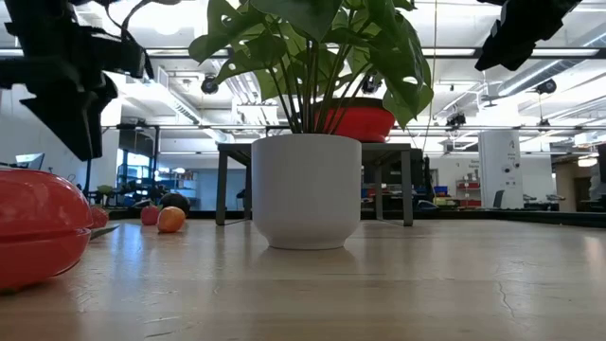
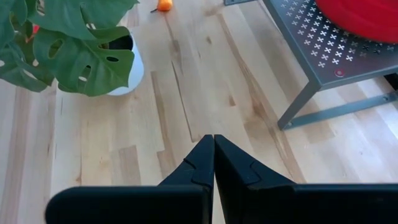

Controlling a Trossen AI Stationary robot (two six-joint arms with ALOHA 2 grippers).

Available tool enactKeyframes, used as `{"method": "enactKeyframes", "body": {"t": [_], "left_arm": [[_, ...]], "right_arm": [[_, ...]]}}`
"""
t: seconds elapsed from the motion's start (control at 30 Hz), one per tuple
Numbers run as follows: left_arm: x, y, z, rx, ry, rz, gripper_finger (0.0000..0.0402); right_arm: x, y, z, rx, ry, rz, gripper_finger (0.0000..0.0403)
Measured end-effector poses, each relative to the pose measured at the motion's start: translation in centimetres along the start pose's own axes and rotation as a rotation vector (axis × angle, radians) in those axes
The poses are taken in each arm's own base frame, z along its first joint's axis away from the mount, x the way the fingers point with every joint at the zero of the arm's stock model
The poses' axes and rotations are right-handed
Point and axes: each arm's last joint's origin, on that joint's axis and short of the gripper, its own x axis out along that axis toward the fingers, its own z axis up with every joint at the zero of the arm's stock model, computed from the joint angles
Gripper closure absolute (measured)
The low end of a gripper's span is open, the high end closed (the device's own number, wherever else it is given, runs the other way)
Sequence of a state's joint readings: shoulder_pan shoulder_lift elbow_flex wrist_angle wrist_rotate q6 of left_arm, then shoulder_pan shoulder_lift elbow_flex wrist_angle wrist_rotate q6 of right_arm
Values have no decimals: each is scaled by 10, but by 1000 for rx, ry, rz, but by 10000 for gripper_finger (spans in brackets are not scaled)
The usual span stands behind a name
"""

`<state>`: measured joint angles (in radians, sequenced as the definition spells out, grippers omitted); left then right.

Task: Pick & Place Fruit
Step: Put the red strawberry into the red strainer bowl on the shelf

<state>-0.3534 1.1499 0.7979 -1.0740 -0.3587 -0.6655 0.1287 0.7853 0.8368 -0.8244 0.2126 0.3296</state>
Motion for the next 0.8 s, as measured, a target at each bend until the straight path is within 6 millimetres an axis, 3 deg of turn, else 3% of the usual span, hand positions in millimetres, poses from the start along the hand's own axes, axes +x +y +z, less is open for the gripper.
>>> {"method": "enactKeyframes", "body": {"t": [0.53, 0.63, 0.8], "left_arm": [[18, -14, 5, 73, 70, 11, 235], [19, -14, 8, -53, 50, 20, 235], [19, -11, 9, -411, 54, 23, 235]], "right_arm": [[1, -6, -16, -40, -25, -16, 394], [2, -7, -18, -39, -26, -17, 394], [3, -7, -20, -38, -17, -19, 394]]}}
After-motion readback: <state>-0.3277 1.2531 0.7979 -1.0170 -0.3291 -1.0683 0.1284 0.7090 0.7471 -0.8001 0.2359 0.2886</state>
